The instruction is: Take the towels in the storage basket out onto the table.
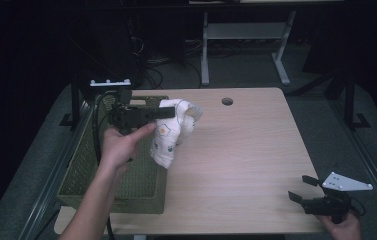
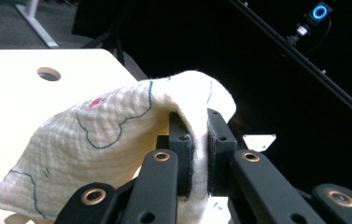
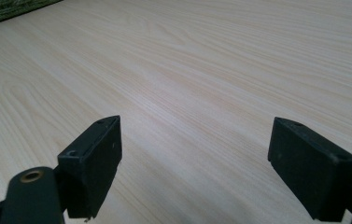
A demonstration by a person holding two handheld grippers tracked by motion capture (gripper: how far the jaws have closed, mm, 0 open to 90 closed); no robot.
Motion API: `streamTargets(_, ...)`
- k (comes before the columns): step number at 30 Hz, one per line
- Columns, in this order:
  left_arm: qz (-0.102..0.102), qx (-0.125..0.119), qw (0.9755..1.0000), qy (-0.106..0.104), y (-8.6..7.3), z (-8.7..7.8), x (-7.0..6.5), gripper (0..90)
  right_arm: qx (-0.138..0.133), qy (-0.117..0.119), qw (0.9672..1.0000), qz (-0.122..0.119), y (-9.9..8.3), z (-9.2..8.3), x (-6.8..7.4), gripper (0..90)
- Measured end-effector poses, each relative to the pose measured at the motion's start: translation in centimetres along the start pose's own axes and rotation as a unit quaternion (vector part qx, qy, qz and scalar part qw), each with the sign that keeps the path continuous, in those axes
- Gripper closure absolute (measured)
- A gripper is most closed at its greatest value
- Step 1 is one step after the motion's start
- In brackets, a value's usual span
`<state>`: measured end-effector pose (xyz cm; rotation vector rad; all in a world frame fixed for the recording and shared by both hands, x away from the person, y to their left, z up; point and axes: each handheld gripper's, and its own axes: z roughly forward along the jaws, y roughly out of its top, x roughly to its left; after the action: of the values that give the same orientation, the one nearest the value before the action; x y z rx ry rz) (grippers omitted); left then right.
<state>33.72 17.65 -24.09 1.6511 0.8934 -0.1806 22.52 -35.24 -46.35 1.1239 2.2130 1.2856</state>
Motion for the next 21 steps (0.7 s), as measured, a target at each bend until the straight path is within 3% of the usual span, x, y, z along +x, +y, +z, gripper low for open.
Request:
streamTargets(10, 0.010, 0.037, 0.9989, -0.027, -0.2, 4.5, -1.2, 83.4, -0.001, 0.001, 1.0000, -0.004, 0.0, 0.0, 0.0, 17.2)
streamTargets(21, -0.003, 0.081, 0.9950, -0.058, -2.9, 11.0, -1.2, 83.4, -0.005, 0.002, 1.0000, -0.005, 0.1, -0.2, 0.2, 17.2)
